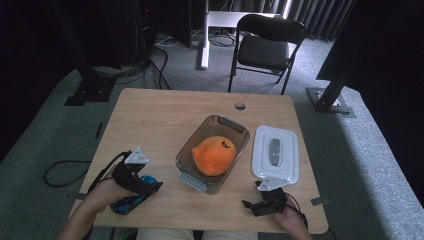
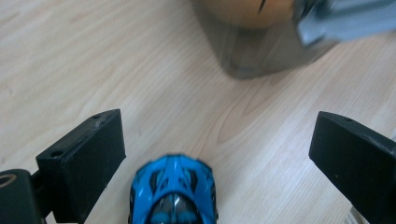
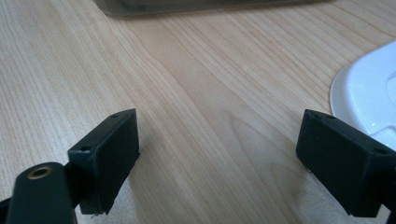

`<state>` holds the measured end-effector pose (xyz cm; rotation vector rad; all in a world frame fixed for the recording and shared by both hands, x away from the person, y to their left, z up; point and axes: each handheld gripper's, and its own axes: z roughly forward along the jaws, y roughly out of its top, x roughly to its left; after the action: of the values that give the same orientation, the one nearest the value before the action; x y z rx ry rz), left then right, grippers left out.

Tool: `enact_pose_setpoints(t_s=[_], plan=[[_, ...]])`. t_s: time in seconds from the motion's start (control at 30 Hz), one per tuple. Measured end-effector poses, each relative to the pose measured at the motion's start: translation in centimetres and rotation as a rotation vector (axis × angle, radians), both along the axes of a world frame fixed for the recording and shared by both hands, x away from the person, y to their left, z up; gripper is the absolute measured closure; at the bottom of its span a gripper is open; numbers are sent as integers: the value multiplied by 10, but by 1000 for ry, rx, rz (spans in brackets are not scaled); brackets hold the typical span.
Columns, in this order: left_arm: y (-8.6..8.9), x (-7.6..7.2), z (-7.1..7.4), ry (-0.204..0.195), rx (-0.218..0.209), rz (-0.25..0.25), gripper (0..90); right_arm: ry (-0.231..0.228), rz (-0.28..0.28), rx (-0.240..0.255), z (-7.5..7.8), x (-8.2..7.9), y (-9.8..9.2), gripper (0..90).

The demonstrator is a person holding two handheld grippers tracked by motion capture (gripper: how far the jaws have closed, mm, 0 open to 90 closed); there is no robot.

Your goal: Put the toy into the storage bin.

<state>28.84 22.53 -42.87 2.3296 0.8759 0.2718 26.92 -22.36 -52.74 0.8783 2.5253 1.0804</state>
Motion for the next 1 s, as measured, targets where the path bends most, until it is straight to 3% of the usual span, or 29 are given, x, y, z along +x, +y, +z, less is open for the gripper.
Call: enact_pose_setpoints(t_s=[0.07,0.47,0.63,1.0], plan=[[4,-3,-5,12,-1,13,42,-1,0,-2,0,0,0,129],[22,-13,-36,41,99,68,42,-1,-9,0,0,0,0,129],[32,-17,-45,78,96,90,43,0,-16,0,0,0,0,129],[39,-19,-60,113,132,95,49,0,-22,0,0,1,0,129]])
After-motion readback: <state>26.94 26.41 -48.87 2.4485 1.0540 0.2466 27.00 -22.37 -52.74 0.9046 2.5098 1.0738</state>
